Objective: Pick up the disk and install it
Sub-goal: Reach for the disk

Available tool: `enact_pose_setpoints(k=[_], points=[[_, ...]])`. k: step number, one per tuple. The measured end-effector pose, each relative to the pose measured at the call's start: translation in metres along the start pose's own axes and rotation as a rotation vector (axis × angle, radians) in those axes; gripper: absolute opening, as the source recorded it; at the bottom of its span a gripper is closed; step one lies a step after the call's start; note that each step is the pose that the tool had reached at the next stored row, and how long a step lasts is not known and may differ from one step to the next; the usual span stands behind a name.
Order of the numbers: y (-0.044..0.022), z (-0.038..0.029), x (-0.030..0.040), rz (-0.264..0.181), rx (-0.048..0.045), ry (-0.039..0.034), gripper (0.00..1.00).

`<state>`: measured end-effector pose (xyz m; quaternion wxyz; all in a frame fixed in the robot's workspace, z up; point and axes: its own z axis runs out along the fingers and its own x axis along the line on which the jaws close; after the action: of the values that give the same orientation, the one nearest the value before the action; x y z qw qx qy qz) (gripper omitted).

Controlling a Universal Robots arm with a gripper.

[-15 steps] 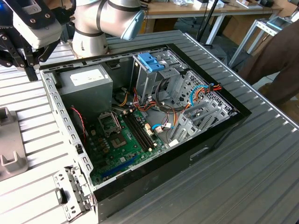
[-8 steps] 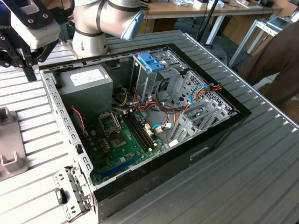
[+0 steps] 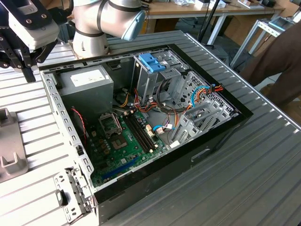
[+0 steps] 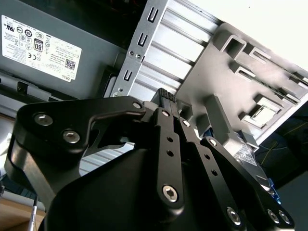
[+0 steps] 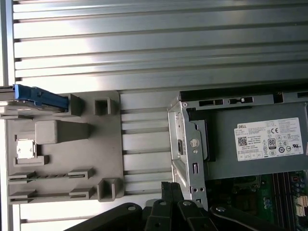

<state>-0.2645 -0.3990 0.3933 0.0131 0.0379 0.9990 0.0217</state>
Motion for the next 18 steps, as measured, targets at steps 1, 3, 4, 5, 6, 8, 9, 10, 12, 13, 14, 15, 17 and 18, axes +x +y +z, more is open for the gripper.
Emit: enact_pose_setpoints(k=[1,3,4,5,6,8,9,10,12,13,14,15,17,18], points=[[0.0,0.0,0.0003,0.0,0.0,0.0,0.1],[0.0,-0.0001,0.0008,0.0,0.0,0.0001,0.1],[-0.0001,-0.0001,0.0011,0.0,0.0,0.0,0.1],[-0.0001,-0.0001,0.0013,0.0,0.0,0.0001,0.1],[-0.0001,0.0,0.0016,0.0,-0.0001,0.0,0.1],[-0.0001,-0.0001,0.0021,0.0,0.0,0.0,0.1],[-0.0002,-0.0001,0.0023,0.0,0.0,0.0001,0.1],[-0.0002,-0.0001,0.0026,0.0,0.0,0.0,0.1],[-0.0002,-0.0001,0.0032,0.0,0.0,0.0,0.1],[-0.0002,-0.0001,0.0034,0.0,0.0,0.0,0.1],[-0.0003,-0.0001,0.0038,0.0,0.0,0.0,0.1],[-0.0003,-0.0002,0.004,0.0,0.0,0.0001,0.1],[-0.0003,-0.0001,0.0043,0.0,0.0,0.0,0.1],[-0.0003,-0.0001,0.0046,0.0,0.0,0.0,0.1]])
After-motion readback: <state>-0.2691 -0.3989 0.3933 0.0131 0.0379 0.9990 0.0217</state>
